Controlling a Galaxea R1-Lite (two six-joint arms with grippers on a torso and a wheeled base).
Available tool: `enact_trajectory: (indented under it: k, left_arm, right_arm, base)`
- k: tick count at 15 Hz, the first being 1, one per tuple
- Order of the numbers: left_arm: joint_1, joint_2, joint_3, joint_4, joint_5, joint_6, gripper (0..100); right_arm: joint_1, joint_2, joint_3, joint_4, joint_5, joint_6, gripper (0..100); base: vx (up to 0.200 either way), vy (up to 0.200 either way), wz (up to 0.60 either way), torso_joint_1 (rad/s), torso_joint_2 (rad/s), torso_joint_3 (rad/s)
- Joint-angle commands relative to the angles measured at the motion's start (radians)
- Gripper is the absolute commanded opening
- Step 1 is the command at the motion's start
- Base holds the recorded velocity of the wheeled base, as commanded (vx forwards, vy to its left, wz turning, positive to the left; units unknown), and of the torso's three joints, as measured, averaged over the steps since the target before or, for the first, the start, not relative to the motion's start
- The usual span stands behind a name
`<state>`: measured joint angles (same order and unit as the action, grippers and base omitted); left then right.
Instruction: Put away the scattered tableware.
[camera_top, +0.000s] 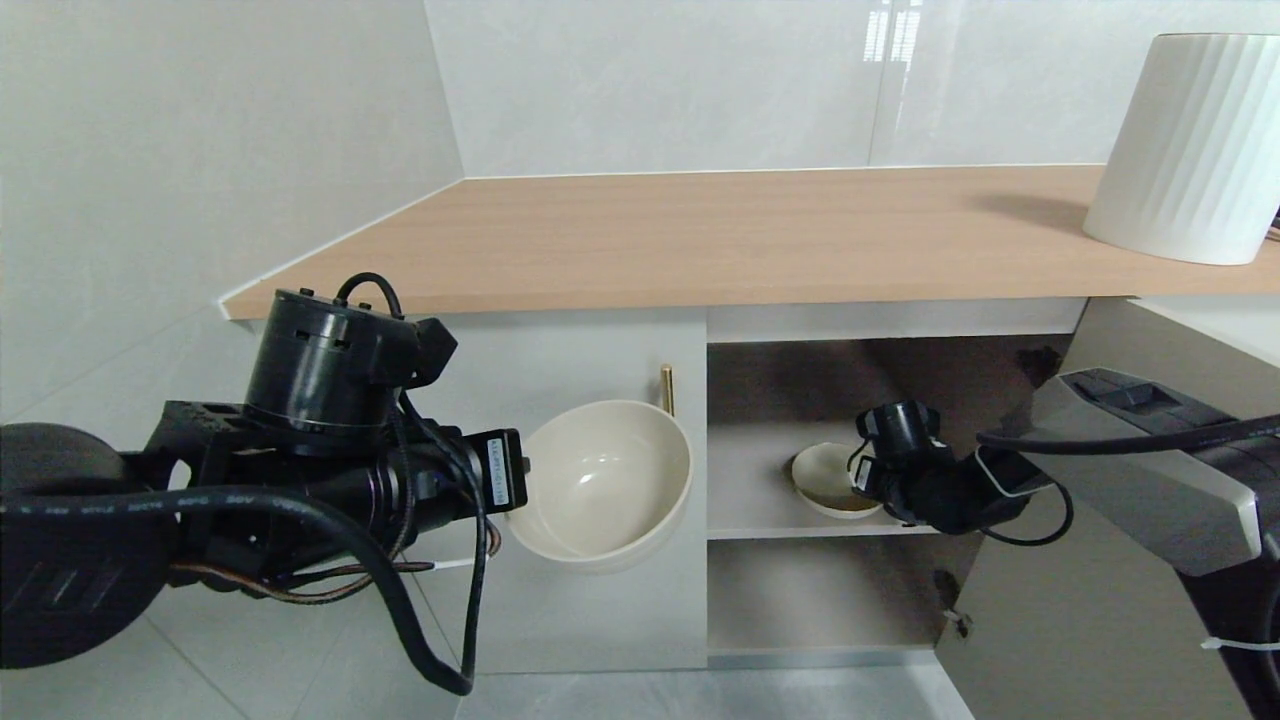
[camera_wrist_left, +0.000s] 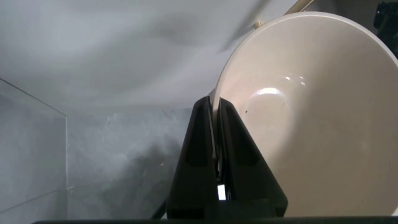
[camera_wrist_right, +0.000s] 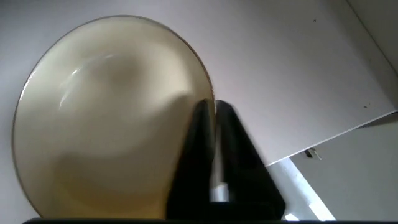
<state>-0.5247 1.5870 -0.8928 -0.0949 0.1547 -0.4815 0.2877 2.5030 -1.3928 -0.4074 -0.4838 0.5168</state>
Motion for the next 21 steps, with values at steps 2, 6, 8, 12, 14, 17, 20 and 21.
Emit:
enact_trajectory:
  k: [2,6,8,12,14,17,20,21]
  left_arm:
    - [0.000,0.001,0.000,0.000,0.000,0.000,0]
    - [0.000,-0.002,-0.002,0.000,0.000,0.000,0]
    - [0.000,-0.001,0.000,0.000,0.000,0.000,0]
    - [-0.047,0.031,-0.025,0.000,0.000,0.012,0]
    - [-0.080,0.070,-0.029,0.000,0.000,0.043,0]
    - [-0.113,0.126,-0.040,0.000,0.002,0.098,0]
    - [-0.159,0.195,-0.041,-0.002,0.008,0.118,0]
    - [-0.182,0.217,-0.041,-0.002,0.023,0.119,0]
  right_arm:
    - [0.001,0.000,-0.002,-0.002,0.001,0.002,100]
    - [0.001,-0.009,0.000,-0.002,0.001,0.012,100]
    - [0.002,-0.046,0.020,0.004,0.001,0.025,100]
    - [0.111,-0.392,0.313,0.010,0.106,0.002,100]
    - [0.137,-0.524,0.396,0.019,0.165,-0.066,100]
    - [0.200,-0.737,0.442,0.165,0.237,-0.116,100]
    - [0.286,-0.894,0.436,0.355,0.363,-0.118,100]
    - [0.317,-0.908,0.434,0.386,0.381,-0.118,100]
  base:
    - [0.000,0.000,0.00,0.000,0.00,0.000]
    - [0.000,0.000,0.00,0.000,0.00,0.000]
    - [0.000,0.000,0.00,0.000,0.00,0.000]
    - [0.000,0.000,0.00,0.000,0.00,0.000]
    - [0.000,0.000,0.00,0.000,0.00,0.000]
    - [0.000,0.000,0.00,0.000,0.00,0.000]
    - [0.000,0.000,0.00,0.000,0.00,0.000]
    - [0.000,0.000,0.00,0.000,0.00,0.000]
